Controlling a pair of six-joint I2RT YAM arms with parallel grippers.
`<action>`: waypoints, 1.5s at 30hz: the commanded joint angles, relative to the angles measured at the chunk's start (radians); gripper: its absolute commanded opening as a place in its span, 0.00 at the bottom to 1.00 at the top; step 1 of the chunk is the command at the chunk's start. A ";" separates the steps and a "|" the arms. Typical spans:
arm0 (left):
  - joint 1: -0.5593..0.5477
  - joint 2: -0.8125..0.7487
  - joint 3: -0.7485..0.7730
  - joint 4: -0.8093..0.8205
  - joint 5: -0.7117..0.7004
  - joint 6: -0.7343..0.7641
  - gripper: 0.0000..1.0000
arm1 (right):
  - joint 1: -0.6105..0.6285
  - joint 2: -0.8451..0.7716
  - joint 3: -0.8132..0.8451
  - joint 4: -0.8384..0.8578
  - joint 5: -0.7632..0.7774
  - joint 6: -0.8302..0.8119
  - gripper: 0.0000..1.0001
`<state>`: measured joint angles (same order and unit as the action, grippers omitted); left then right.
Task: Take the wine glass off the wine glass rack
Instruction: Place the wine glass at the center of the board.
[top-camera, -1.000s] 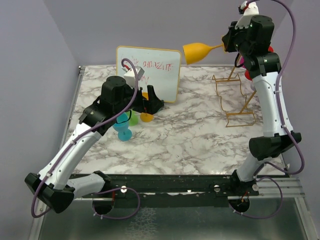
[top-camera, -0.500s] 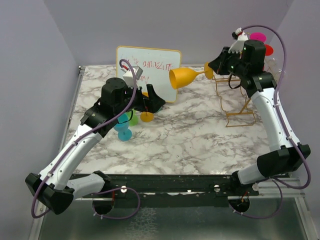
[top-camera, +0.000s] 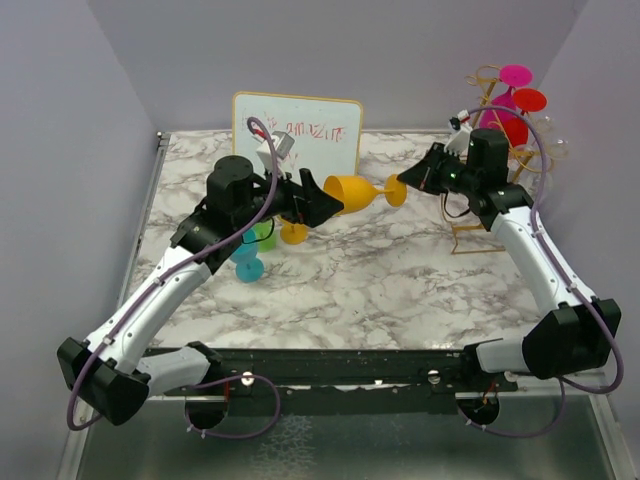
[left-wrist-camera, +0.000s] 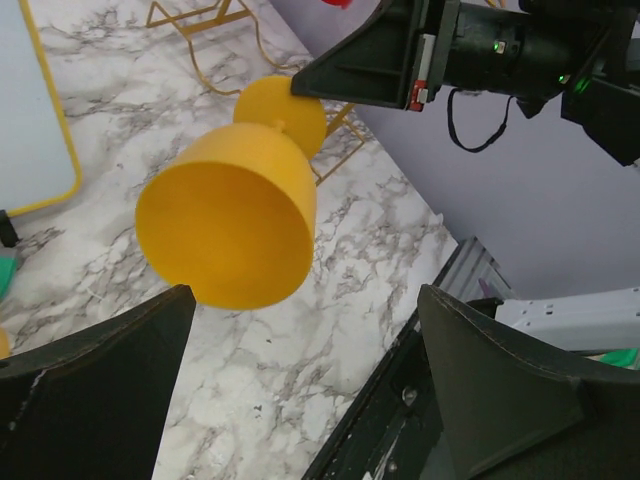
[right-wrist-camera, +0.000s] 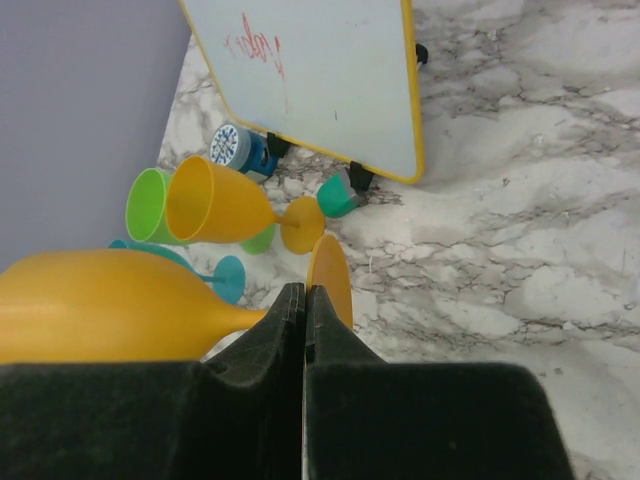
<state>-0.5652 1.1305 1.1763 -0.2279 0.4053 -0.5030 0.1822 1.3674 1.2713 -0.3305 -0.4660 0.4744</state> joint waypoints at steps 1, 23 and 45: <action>-0.001 0.045 -0.009 0.070 0.126 -0.037 0.93 | 0.005 -0.064 -0.070 0.088 -0.063 0.084 0.00; -0.020 0.164 0.039 0.075 0.265 -0.042 0.27 | 0.005 -0.097 -0.192 0.130 -0.114 0.144 0.01; -0.024 0.163 0.065 0.006 0.212 -0.004 0.00 | 0.005 -0.086 -0.144 -0.075 -0.128 -0.015 0.24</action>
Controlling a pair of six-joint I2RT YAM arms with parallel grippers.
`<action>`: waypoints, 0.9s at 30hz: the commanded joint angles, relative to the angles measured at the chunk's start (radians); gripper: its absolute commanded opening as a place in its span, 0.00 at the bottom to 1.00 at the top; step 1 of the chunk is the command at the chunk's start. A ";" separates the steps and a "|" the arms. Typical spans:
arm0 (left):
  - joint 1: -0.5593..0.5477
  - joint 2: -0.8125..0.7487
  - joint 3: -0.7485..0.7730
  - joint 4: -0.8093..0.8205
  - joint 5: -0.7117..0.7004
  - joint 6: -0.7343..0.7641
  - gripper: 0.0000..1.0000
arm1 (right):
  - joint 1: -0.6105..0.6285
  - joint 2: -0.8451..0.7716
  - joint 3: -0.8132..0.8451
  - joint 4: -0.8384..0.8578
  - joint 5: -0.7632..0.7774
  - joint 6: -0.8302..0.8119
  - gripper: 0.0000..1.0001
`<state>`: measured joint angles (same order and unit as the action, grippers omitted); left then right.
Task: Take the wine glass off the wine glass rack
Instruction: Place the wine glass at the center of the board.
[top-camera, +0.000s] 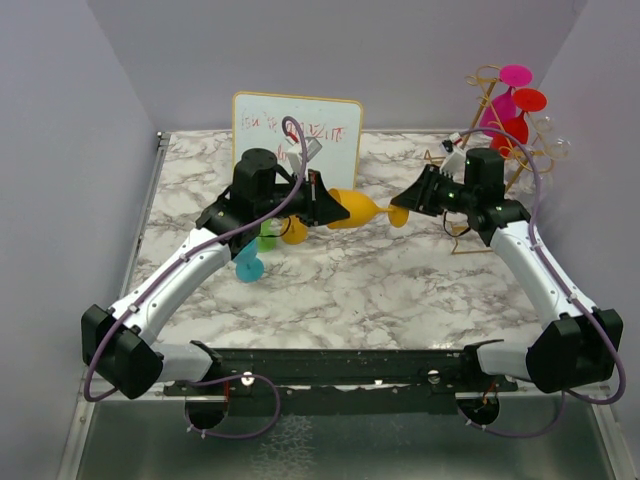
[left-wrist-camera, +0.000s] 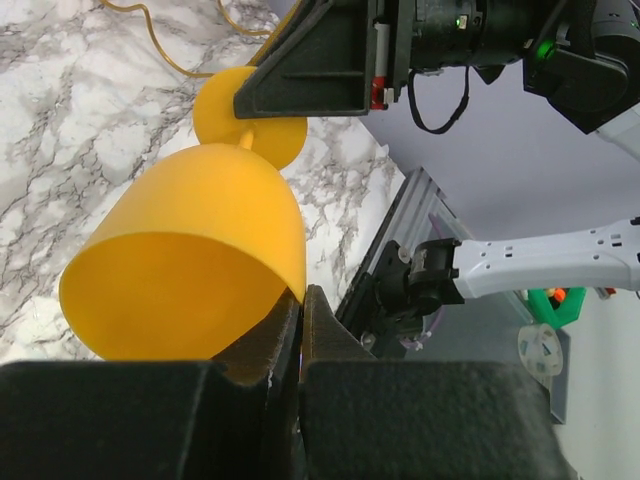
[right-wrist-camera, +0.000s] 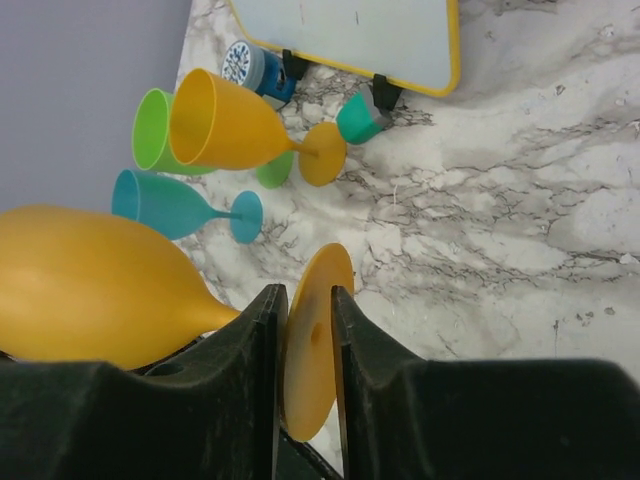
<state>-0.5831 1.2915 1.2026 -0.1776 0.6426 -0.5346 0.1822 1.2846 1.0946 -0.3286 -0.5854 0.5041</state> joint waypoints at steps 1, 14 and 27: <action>-0.007 0.002 0.042 -0.059 -0.040 0.034 0.00 | 0.005 -0.006 0.033 -0.078 -0.011 -0.047 0.20; -0.017 0.029 0.089 -0.148 -0.052 0.105 0.45 | 0.005 -0.052 -0.073 0.062 0.002 0.154 0.01; -0.125 0.100 0.202 -0.270 -0.186 0.245 0.52 | 0.026 -0.056 -0.157 0.130 0.012 0.231 0.01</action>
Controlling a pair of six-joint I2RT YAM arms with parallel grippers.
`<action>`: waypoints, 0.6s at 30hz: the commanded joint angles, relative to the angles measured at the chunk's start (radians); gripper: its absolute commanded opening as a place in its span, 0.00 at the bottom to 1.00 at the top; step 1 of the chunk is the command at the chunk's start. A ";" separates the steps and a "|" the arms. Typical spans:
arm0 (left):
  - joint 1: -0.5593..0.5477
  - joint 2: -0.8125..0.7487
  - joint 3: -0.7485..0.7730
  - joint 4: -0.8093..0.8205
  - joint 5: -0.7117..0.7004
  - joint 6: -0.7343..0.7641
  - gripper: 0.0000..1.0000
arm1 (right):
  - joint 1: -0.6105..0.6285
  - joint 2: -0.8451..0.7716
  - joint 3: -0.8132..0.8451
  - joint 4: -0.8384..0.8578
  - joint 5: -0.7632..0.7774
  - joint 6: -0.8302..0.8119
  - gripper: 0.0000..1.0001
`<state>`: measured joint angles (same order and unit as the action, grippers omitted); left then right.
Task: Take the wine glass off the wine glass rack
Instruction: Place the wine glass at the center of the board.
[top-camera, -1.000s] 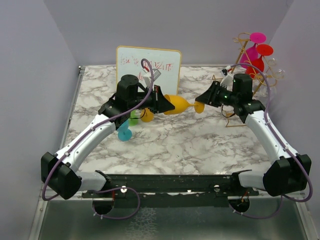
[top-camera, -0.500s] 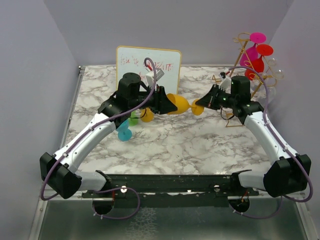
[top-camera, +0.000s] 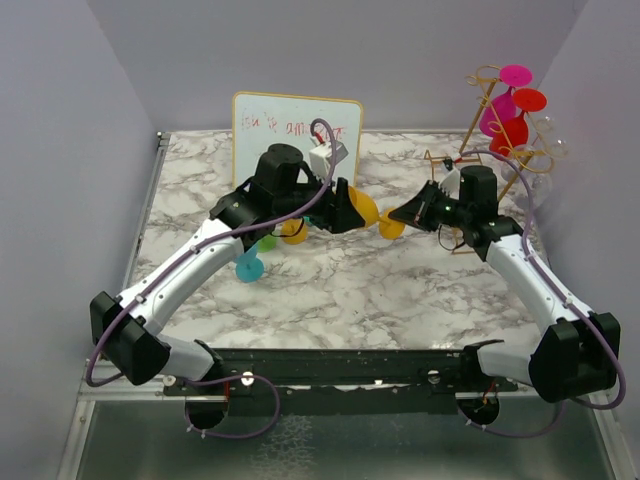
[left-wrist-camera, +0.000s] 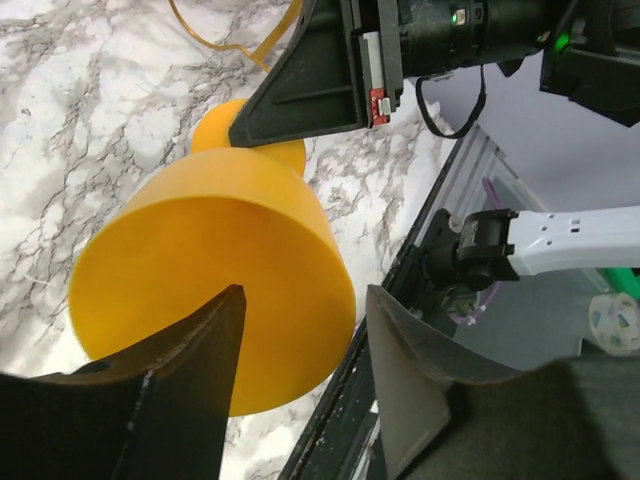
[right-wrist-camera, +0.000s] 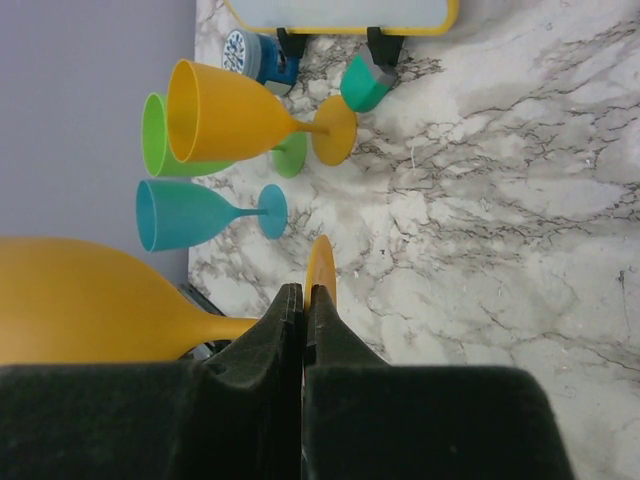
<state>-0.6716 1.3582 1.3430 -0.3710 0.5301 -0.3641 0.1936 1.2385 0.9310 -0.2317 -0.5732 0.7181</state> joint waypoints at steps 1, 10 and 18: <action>-0.046 0.038 0.073 -0.087 -0.090 0.088 0.50 | 0.015 -0.006 0.007 0.016 0.008 0.010 0.01; -0.068 0.042 0.126 -0.147 -0.154 0.142 0.37 | 0.017 0.000 -0.010 -0.005 0.026 -0.016 0.01; -0.075 0.048 0.131 -0.158 -0.152 0.151 0.31 | 0.019 0.021 -0.009 -0.001 0.002 -0.016 0.01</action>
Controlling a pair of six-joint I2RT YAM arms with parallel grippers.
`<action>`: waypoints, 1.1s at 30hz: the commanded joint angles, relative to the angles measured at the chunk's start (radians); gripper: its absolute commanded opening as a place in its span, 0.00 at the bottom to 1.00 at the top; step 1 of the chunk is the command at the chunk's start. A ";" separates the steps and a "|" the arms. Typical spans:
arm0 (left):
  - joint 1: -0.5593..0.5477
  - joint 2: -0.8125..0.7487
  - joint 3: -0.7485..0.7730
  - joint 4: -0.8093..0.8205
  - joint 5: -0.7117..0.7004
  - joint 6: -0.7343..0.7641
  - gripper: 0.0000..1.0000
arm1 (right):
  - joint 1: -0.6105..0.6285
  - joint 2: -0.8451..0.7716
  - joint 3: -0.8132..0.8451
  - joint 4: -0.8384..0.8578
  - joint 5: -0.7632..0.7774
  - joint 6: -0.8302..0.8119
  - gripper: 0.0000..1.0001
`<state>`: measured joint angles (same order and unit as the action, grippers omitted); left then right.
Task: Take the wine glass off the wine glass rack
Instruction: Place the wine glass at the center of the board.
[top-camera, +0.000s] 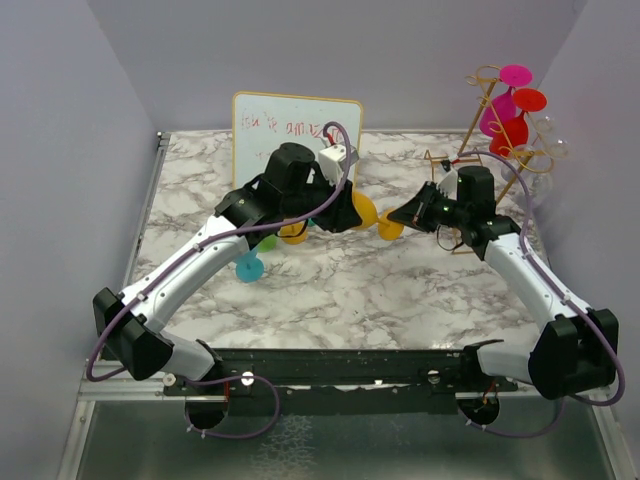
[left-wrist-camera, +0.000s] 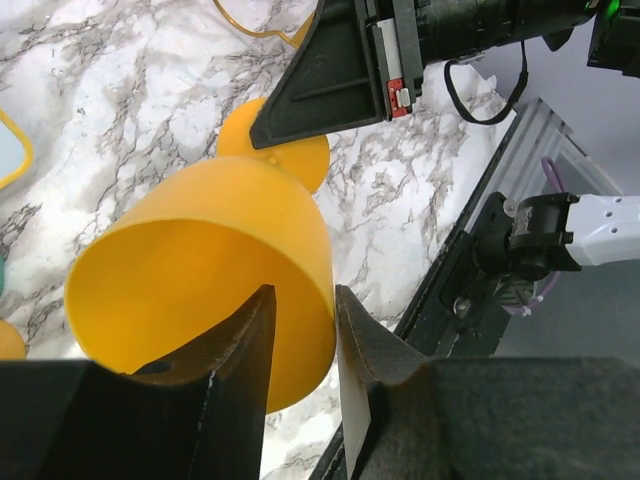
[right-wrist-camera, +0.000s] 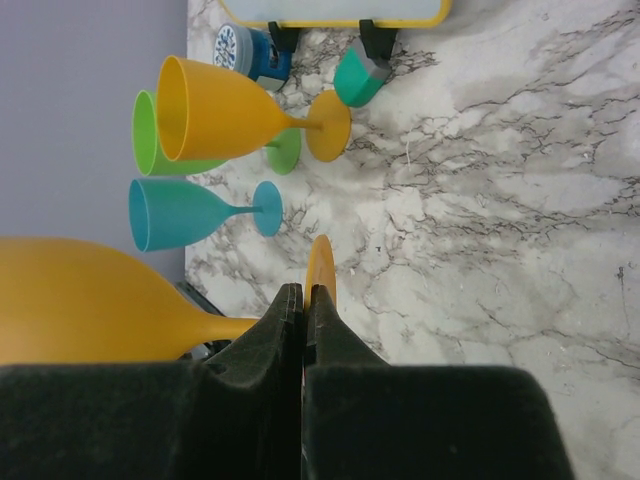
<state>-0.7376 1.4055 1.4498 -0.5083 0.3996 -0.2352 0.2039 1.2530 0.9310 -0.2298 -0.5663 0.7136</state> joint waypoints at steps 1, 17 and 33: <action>-0.010 0.003 0.025 -0.021 -0.019 0.022 0.30 | 0.008 0.006 -0.008 -0.006 -0.004 -0.016 0.01; -0.019 0.021 0.038 -0.021 0.005 0.013 0.03 | 0.023 0.025 0.007 -0.017 -0.041 -0.053 0.02; -0.019 0.015 0.022 -0.022 -0.029 0.011 0.00 | 0.026 0.025 0.015 -0.022 -0.052 -0.061 0.15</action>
<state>-0.7532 1.4223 1.4624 -0.5198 0.4023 -0.2344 0.2199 1.2697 0.9310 -0.2317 -0.5739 0.6678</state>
